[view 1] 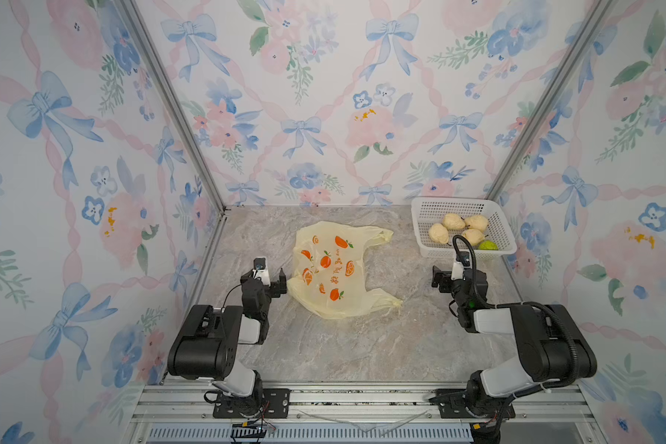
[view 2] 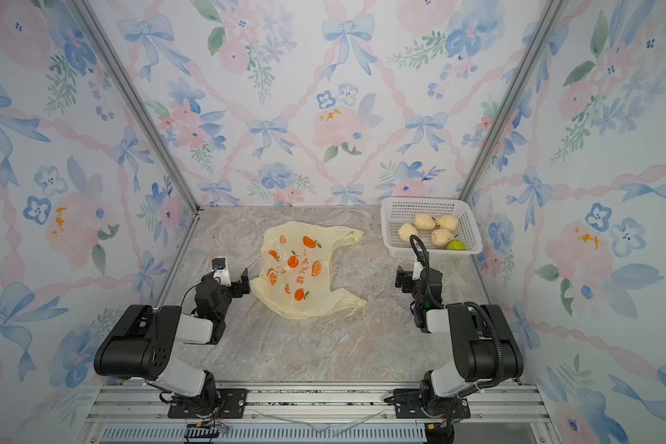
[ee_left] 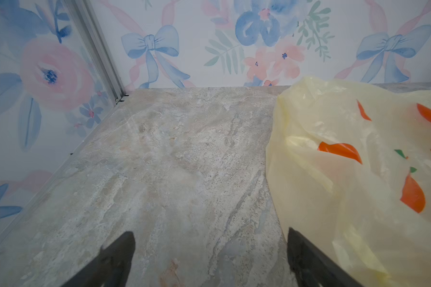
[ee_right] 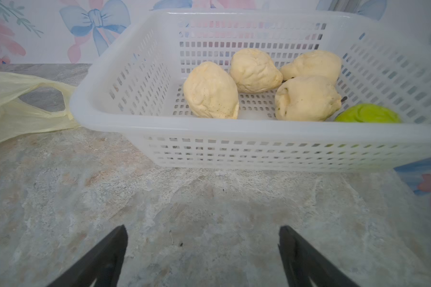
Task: Place the pears into plastic bags & tie knots
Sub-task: Pick up the plastic bag at the center of the board.
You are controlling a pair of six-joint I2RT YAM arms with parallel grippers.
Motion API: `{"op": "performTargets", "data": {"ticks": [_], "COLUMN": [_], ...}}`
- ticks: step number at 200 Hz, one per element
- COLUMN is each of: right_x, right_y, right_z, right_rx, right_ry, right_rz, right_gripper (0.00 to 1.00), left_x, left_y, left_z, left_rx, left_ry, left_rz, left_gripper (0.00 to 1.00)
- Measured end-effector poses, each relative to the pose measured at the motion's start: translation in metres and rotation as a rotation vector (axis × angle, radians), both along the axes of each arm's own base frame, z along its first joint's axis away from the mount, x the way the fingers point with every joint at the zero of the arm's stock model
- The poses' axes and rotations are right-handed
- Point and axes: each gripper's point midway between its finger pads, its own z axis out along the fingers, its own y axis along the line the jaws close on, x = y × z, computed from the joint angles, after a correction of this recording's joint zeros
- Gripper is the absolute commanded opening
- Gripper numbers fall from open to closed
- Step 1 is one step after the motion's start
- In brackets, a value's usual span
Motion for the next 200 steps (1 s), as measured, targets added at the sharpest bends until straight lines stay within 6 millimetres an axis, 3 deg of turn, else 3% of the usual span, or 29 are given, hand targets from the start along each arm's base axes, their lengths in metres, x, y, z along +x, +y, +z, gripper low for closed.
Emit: {"op": "performTargets", "data": {"ticks": [156, 170, 200], "right_x": [0.000, -0.001, -0.007], "right_y": [-0.002, 0.000, 0.005], "right_z": [0.001, 0.006, 0.033], "right_rx": [-0.012, -0.018, -0.033], "right_ry": [-0.003, -0.016, -0.075], "right_rz": [-0.020, -0.023, -0.027], "right_gripper": [0.96, 0.96, 0.96], "left_x": [0.001, 0.001, -0.002], "left_y": [0.000, 0.001, 0.007], "left_z": [0.000, 0.008, 0.044], "left_rx": [0.001, 0.005, 0.010], "left_ry": [0.009, 0.001, -0.068], "left_rz": [0.001, 0.014, 0.073], "left_gripper": [0.98, 0.98, 0.97]}}
